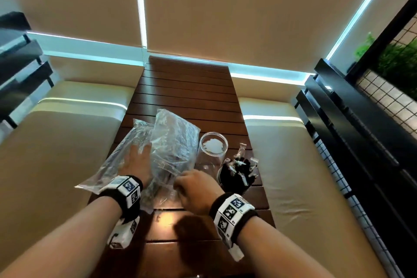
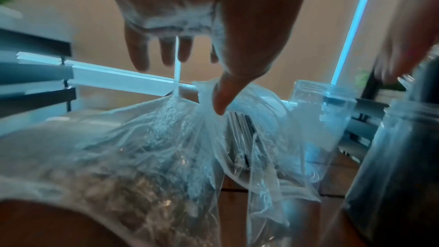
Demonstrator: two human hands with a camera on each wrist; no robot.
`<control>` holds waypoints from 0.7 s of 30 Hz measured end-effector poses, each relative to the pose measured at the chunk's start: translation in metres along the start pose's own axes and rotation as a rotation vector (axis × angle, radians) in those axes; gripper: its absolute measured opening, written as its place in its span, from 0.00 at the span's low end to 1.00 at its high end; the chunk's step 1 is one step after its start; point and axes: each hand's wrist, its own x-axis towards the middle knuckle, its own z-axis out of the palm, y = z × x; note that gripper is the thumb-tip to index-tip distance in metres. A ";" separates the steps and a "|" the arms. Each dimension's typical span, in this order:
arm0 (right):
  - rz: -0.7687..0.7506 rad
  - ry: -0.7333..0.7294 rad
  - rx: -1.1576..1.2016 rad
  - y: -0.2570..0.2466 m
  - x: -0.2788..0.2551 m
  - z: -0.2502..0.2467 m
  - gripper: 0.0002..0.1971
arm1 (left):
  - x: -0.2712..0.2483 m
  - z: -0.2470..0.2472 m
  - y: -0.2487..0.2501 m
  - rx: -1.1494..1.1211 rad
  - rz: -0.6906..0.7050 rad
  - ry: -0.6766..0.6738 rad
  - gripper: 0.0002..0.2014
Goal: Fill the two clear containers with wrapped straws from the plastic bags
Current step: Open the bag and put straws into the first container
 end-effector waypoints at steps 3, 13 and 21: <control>0.058 -0.143 0.098 -0.008 0.011 0.017 0.14 | 0.003 -0.001 -0.004 -0.103 0.028 0.040 0.15; 0.453 -0.026 0.345 -0.004 0.060 0.051 0.28 | -0.012 -0.039 0.012 -0.193 0.229 0.079 0.08; 0.602 -0.276 0.212 -0.017 0.086 0.014 0.21 | -0.025 -0.068 0.004 -0.168 0.299 0.123 0.09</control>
